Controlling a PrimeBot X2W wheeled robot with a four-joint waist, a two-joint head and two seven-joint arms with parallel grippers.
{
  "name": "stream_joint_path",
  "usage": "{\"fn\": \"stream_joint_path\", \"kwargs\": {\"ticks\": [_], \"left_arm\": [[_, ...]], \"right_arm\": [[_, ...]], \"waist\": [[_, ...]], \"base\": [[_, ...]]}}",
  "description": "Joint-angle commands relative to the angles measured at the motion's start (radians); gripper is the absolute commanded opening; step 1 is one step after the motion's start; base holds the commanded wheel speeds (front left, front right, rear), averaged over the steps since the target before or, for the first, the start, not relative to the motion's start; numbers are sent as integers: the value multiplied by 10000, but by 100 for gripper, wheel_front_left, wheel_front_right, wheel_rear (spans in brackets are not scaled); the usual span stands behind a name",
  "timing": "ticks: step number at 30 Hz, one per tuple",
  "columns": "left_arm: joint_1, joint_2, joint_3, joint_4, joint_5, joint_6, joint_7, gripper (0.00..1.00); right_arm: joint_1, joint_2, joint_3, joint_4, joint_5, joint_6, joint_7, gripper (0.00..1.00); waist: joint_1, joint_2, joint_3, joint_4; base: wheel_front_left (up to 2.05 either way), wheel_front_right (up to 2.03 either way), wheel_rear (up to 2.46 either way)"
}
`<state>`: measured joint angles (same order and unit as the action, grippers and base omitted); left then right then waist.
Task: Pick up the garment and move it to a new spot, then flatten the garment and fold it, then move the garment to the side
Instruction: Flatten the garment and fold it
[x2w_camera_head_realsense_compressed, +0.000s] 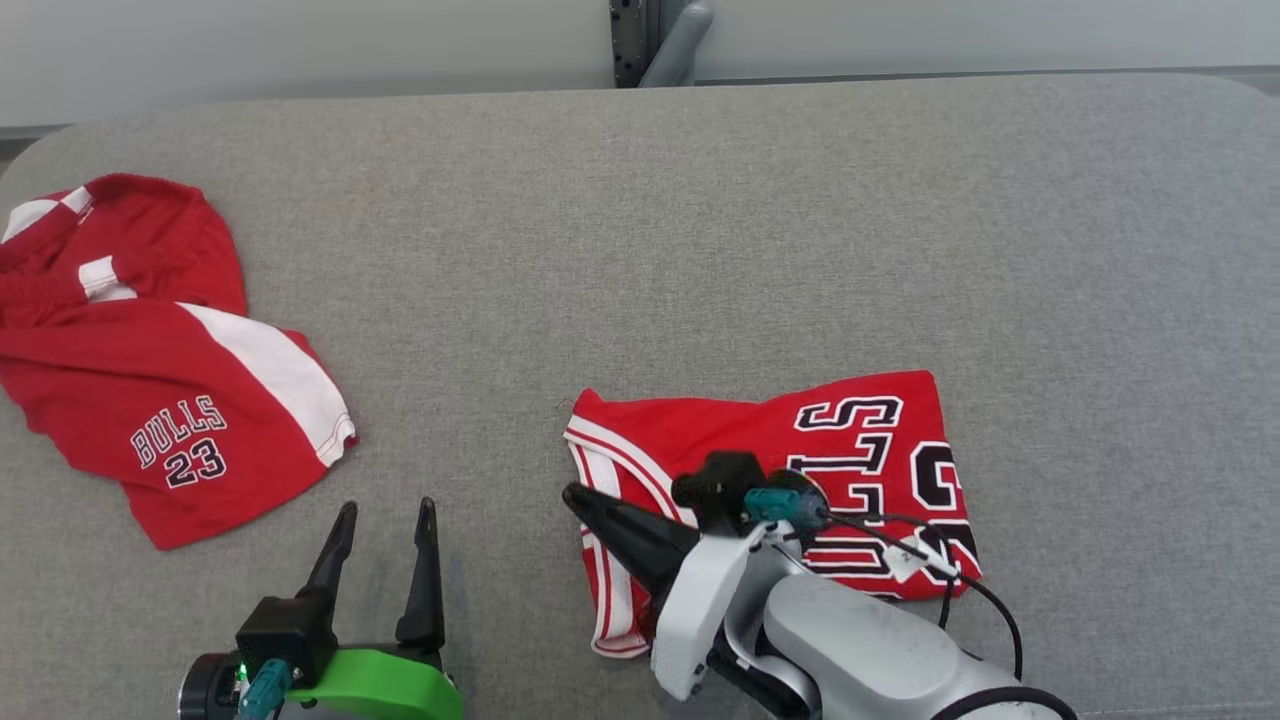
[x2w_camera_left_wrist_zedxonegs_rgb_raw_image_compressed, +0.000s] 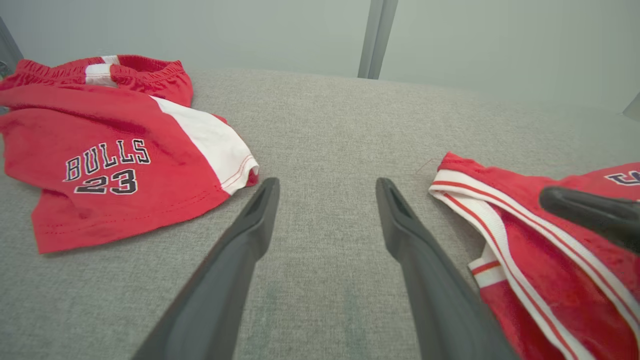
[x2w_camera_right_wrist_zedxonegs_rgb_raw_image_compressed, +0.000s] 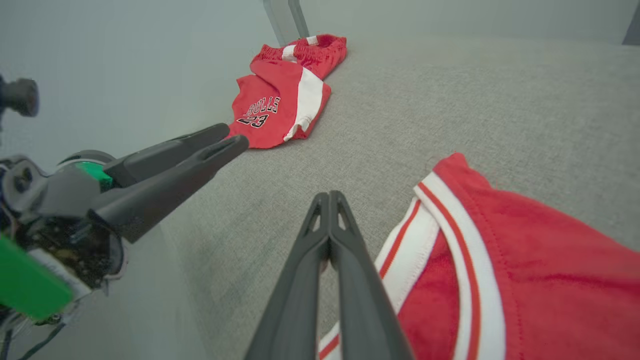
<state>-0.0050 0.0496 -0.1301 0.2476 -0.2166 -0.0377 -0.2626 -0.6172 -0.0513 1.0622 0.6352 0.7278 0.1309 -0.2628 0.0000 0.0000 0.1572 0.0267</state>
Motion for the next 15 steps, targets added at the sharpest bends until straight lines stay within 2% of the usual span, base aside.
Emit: {"fn": "stream_joint_path", "kwargs": {"ticks": [1, 5, 6, 7, 8, 11, 15], "left_arm": [[162, 20, 77, -126, -35, 24, -27, 100], [262, 20, 218, -427, -19, 35, -27, 100], [304, 21, 261, -467, -49, 59, -25, 100], [362, 20, 348, -583, -96, 120, -25, 100], [403, 20, 386, -606, -108, 136, -25, 100], [431, 20, 472, -649, -145, 203, -27, 100], [520, 23, 498, -578, -89, 156, -25, 100]], "right_arm": [[152, -191, -357, -322, -233, -4, -24, 0], [822, -1025, -2277, -1645, -1523, -5, -24, 0], [1132, -1241, -2881, -2023, -2039, -5, -24, 17], [1851, -1576, -4167, -2815, -3019, -4, -24, 83], [2331, -1650, -4855, -3204, -3278, -4, -23, 100], [3507, -1861, -6755, -4118, -4086, -5, -23, 100], [4715, -2005, -8260, -4526, -4839, -4, -25, 100]], "waist": [[0, 0, -157, -229], [0, 0, -346, -456], [0, 0, -388, -518], [0, 0, -451, -630], [0, 0, -499, -677], [0, 0, -566, -837], [0, 0, -673, -973]], "base": [[0, 0, 0], [0, 0, 0], [0, 0, 0], [0, 0, 0], [0, 0, 0], [0, 0, 0], [0, 0, 0]]}}
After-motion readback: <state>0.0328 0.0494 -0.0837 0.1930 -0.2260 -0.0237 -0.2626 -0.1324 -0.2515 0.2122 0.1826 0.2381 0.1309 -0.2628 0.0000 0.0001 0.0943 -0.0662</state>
